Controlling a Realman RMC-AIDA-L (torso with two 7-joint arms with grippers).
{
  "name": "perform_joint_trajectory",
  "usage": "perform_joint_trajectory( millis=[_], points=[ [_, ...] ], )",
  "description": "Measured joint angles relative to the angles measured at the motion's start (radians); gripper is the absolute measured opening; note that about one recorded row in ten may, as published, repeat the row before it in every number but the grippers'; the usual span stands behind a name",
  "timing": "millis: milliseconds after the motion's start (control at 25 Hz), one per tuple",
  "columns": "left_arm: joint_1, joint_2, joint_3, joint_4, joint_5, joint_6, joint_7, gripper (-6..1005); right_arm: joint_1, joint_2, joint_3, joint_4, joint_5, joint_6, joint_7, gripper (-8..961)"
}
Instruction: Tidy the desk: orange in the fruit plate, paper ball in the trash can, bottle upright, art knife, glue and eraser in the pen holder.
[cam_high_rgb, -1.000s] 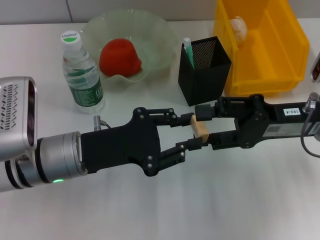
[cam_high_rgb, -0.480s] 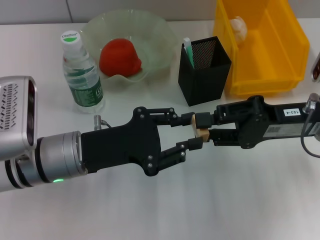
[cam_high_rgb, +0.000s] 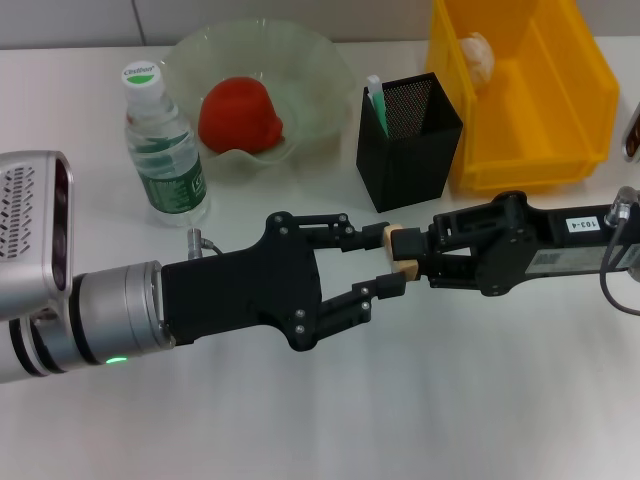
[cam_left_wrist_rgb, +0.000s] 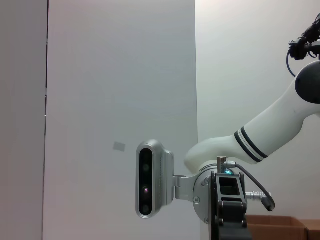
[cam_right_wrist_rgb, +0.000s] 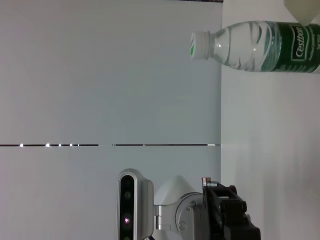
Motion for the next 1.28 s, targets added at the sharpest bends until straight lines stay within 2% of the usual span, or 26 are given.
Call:
perform_joint_trajectory(
  millis=[1080, 1200, 1280],
  points=[
    [-0.009, 0.000, 0.006, 0.000, 0.007, 0.005, -0.025, 557, -0.004, 0.000, 0.001, 0.000, 0.008, -0.002, 0.000, 276],
    [-0.009, 0.000, 0.005, 0.000, 0.006, 0.003, -0.026, 760, -0.004, 0.000, 0.001, 0.000, 0.008, -0.004, 0.000, 272],
    [-0.009, 0.000, 0.004, 0.000, 0.005, 0.001, -0.032, 780, -0.004, 0.000, 0.000, 0.000, 0.008, -0.004, 0.000, 270]
  ],
)
